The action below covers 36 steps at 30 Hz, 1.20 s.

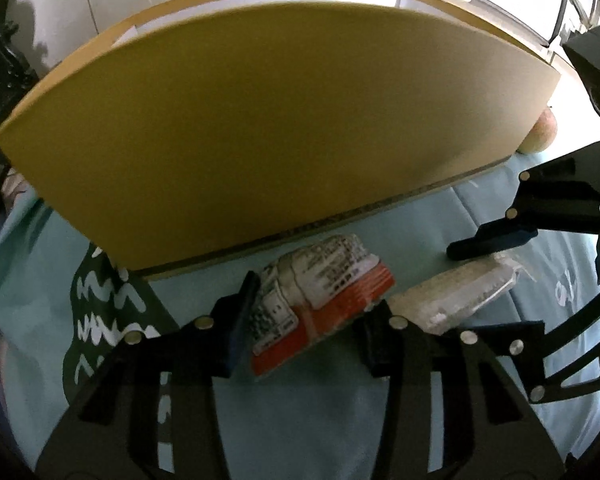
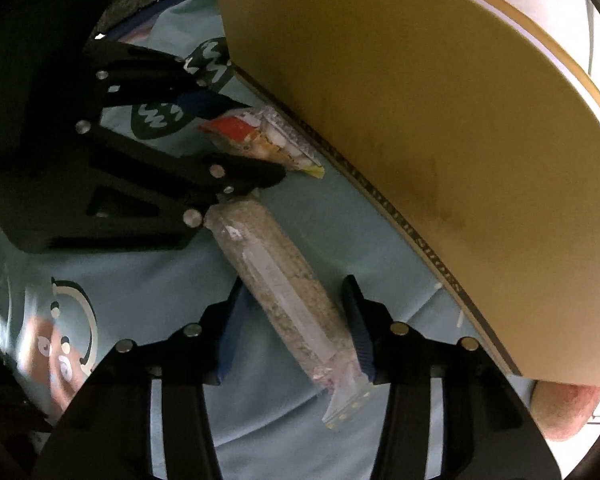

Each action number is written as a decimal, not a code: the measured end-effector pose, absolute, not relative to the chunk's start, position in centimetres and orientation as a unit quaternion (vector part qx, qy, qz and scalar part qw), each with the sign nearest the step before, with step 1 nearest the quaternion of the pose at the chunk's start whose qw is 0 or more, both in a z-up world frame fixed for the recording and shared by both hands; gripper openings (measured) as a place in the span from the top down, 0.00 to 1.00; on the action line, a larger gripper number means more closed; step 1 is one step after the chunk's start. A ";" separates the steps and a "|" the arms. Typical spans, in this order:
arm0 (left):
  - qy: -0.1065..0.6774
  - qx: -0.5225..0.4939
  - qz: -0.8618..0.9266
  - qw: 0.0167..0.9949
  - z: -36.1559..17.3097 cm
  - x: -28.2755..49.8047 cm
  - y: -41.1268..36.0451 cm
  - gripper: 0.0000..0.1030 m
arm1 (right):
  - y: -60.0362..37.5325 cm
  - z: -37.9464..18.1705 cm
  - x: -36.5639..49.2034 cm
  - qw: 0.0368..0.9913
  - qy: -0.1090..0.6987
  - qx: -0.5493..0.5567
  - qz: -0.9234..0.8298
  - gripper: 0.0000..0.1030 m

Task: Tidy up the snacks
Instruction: 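Grasp the red-white packet with the left tool while the right tool grasps the clear bar, then lift the red-white packet with the left tool while the right tool lifts the clear bar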

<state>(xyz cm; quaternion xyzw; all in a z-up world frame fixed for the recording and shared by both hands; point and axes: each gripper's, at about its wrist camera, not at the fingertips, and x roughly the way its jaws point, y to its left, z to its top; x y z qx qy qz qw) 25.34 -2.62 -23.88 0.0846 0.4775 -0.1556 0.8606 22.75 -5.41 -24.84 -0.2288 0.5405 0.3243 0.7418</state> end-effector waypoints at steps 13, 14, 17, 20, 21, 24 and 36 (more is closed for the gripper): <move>0.469 0.080 -0.100 0.874 -22.7 21.2 -2.0 0.60 | -5.7 -24.9 19.3 0.788 0.537 -0.133 0.270 0.72; 0.469 0.082 -0.099 0.874 -22.7 21.4 -2.1 0.61 | -6.1 -24.9 19.4 0.789 0.538 -0.130 0.267 0.72; 0.467 0.078 -0.101 0.875 -21.9 20.6 -1.3 0.61 | -6.1 -23.5 17.3 0.791 0.540 -0.124 0.257 0.72; 0.464 0.082 -0.108 0.875 -22.0 20.5 -1.4 0.60 | -6.3 -23.2 17.2 0.787 0.547 -0.131 0.253 0.72; 0.466 0.083 -0.108 0.874 -22.2 21.0 -1.4 0.60 | -6.7 -23.1 17.3 0.788 0.544 -0.136 0.253 0.72; 0.482 0.072 -0.111 0.866 -23.2 22.8 -1.8 0.48 | -6.8 -22.6 16.5 0.785 0.538 -0.170 0.258 0.59; 0.496 0.081 -0.145 0.852 -23.6 22.7 -1.4 0.72 | -6.1 -23.0 17.5 0.770 0.567 -0.138 0.258 0.72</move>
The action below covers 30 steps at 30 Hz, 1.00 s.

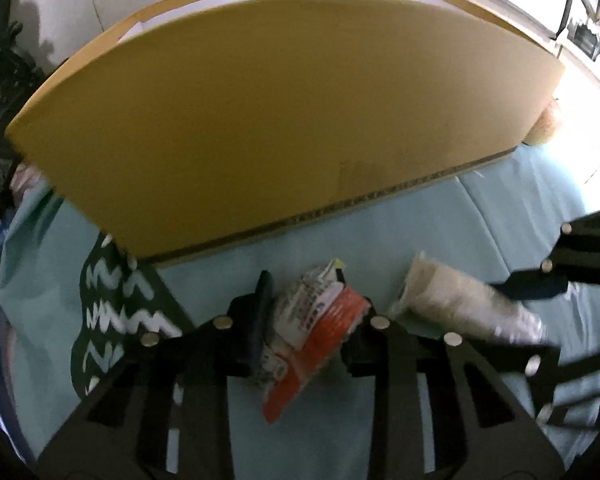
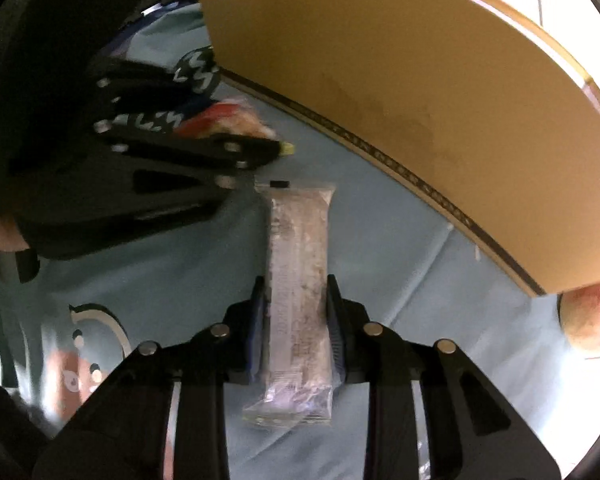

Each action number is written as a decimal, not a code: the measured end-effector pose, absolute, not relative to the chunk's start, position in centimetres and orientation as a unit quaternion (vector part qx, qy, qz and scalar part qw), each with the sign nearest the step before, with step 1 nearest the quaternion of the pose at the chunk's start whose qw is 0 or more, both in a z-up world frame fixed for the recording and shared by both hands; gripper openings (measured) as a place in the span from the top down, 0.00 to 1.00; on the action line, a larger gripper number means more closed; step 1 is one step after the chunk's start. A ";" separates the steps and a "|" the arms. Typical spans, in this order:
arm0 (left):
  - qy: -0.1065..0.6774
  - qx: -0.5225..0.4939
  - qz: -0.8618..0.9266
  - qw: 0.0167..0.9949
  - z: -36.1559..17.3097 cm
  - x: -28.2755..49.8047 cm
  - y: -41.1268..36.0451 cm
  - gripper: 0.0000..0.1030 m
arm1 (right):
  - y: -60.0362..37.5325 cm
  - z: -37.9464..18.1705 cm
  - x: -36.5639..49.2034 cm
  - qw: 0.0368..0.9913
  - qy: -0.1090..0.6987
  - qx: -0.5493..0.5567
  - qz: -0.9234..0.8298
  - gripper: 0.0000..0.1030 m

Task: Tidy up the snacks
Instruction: 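Lift the red-white packet with the left tool while the right tool lifts the clear bar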

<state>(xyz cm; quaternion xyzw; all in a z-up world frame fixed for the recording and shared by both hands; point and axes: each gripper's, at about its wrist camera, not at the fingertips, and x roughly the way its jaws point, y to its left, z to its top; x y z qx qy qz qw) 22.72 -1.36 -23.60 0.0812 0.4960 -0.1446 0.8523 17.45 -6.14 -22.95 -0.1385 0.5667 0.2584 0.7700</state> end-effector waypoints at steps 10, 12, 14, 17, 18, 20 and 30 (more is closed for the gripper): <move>0.502 -0.011 -0.132 0.855 -23.1 18.3 3.1 0.73 | -10.4 -21.9 15.8 0.786 0.574 0.006 0.232 0.72; 0.499 -0.018 -0.135 0.856 -23.0 18.0 3.4 0.73 | -11.0 -21.7 14.9 0.787 0.572 0.012 0.232 0.72; 0.496 -0.021 -0.136 0.857 -22.8 17.7 3.6 0.73 | -11.2 -21.6 14.5 0.788 0.571 0.016 0.232 0.72; 0.490 -0.029 -0.142 0.860 -22.0 16.6 3.5 0.73 | -12.3 -21.0 13.5 0.791 0.567 0.032 0.229 0.72; 0.488 -0.031 -0.144 0.861 -21.6 16.5 3.7 0.73 | -12.4 -20.7 13.4 0.792 0.564 0.040 0.230 0.72; 0.476 -0.038 -0.153 0.865 -20.3 16.0 3.6 0.73 | -13.1 -19.7 12.8 0.797 0.556 0.050 0.232 0.72; 0.419 -0.051 -0.189 0.887 -13.9 15.1 2.0 0.73 | -15.5 -13.3 11.4 0.832 0.496 0.088 0.234 0.72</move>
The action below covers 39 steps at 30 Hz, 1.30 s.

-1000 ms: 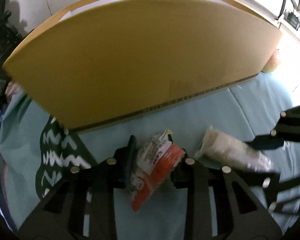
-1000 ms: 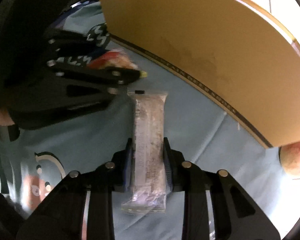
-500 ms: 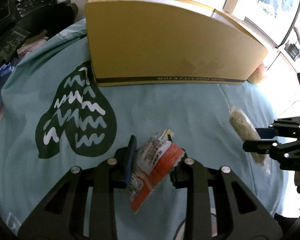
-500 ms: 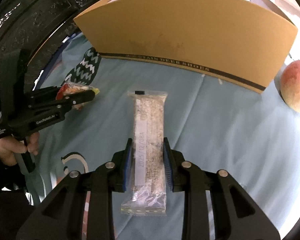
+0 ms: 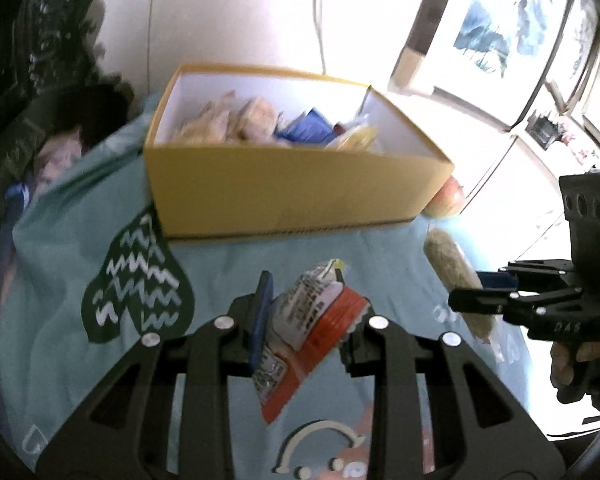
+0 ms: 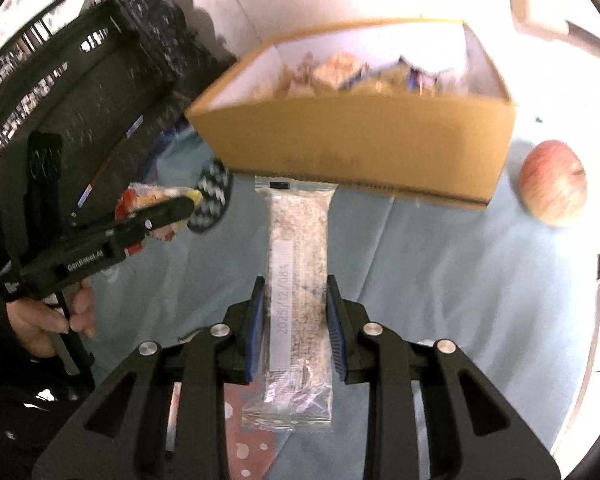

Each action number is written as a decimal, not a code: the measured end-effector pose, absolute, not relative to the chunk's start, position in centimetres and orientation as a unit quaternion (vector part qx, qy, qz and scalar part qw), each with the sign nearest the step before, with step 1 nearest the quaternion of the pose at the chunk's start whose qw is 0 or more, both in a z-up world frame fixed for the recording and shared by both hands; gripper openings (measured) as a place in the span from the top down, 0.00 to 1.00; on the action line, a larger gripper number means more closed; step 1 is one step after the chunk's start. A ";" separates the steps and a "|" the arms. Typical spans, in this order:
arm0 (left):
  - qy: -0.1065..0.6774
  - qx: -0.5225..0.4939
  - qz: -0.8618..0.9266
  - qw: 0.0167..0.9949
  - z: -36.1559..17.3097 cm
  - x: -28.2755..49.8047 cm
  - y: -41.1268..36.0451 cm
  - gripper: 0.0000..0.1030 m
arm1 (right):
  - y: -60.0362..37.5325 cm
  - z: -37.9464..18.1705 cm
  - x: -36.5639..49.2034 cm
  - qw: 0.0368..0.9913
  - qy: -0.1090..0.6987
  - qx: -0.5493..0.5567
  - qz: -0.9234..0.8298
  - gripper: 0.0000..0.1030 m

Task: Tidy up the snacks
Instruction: 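Lift the red-white packet with the left tool while the right tool lifts the clear bar, then carry both packets over the yellow box and open both tools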

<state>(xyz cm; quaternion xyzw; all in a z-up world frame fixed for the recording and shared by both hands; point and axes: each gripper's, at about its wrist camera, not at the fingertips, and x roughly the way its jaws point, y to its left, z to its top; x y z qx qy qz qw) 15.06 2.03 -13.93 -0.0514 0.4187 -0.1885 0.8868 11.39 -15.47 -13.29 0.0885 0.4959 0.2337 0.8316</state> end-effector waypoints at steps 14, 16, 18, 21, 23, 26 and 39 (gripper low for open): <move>0.367 0.011 -0.148 0.918 -3.9 24.5 -2.3 0.72 | -18.3 -2.3 21.9 0.879 0.422 0.076 0.210 0.72; 0.369 0.025 -0.136 0.919 -3.2 26.7 -2.8 0.72 | -18.3 -1.6 24.4 0.883 0.421 0.073 0.197 0.72; 0.366 0.034 -0.123 0.922 -2.8 28.3 -2.9 0.72 | -18.4 -1.4 26.3 0.884 0.422 0.075 0.187 0.72; 0.365 0.041 -0.097 0.925 -2.9 30.9 -2.5 0.71 | -18.5 -1.5 29.3 0.889 0.420 0.073 0.165 0.71; 0.364 0.046 -0.076 0.927 -3.6 32.2 -2.1 0.47 | -18.6 -2.0 30.9 0.891 0.425 0.073 0.143 0.44; 0.374 0.027 -0.032 0.927 -4.8 33.5 -0.8 0.02 | -18.3 -2.8 32.0 0.895 0.432 0.047 0.102 0.01; 0.421 0.020 -0.006 0.907 -8.2 29.5 0.9 0.02 | -18.8 -3.9 27.7 0.884 0.455 0.027 0.098 0.01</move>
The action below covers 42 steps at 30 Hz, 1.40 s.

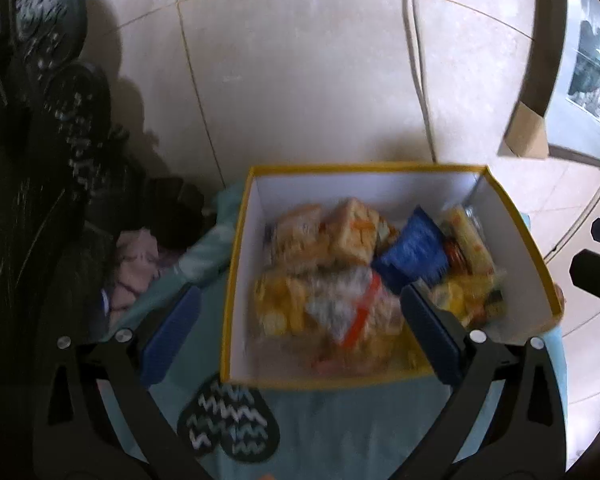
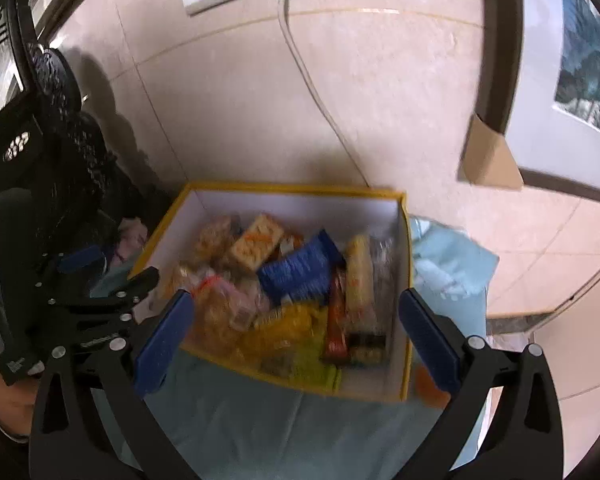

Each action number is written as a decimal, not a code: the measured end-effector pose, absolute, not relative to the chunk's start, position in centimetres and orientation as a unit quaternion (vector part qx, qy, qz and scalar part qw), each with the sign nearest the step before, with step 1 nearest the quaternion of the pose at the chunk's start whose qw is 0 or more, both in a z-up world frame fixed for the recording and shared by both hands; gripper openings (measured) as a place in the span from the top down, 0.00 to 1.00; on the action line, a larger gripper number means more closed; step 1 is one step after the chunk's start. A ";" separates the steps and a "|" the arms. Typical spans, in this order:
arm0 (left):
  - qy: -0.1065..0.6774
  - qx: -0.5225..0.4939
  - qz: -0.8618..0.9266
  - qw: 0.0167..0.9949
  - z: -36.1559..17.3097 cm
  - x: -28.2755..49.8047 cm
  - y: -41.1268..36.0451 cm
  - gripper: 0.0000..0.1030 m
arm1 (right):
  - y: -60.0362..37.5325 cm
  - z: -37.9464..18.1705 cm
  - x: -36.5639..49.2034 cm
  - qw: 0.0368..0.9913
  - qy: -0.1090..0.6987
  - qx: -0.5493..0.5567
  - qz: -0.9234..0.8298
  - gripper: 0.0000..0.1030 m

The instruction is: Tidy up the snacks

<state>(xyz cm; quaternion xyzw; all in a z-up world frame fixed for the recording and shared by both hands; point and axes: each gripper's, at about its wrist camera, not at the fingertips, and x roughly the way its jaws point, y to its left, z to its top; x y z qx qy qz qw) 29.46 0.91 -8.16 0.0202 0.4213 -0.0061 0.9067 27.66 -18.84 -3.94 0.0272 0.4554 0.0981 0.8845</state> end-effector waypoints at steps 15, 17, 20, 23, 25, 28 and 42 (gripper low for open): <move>0.403 -0.027 -0.013 0.915 -6.5 15.0 2.1 0.02 | -19.3 -4.4 14.9 0.866 0.496 0.022 0.051 0.01; 0.390 -0.019 -0.017 0.920 -5.1 13.6 1.9 0.02 | -18.8 -2.5 13.2 0.875 0.480 0.014 0.052 0.01; 0.367 -0.013 -0.024 0.930 -2.2 11.0 1.6 0.02 | -18.0 0.9 10.5 0.888 0.457 -0.002 0.052 0.01; 0.334 -0.008 -0.022 0.942 1.4 7.6 1.8 0.02 | -17.6 4.3 7.8 0.897 0.440 -0.004 0.053 0.01; 0.314 -0.004 -0.022 0.949 3.8 5.1 1.9 0.02 | -17.4 6.4 6.0 0.897 0.440 -0.010 0.042 0.01; 0.299 0.003 -0.030 0.954 6.6 1.9 1.9 0.02 | -17.3 8.6 3.8 0.898 0.439 -0.018 0.029 0.01; 0.310 0.002 -0.087 0.947 9.3 -5.0 0.9 0.02 | -17.0 12.2 -5.9 0.912 0.409 0.000 -0.020 0.01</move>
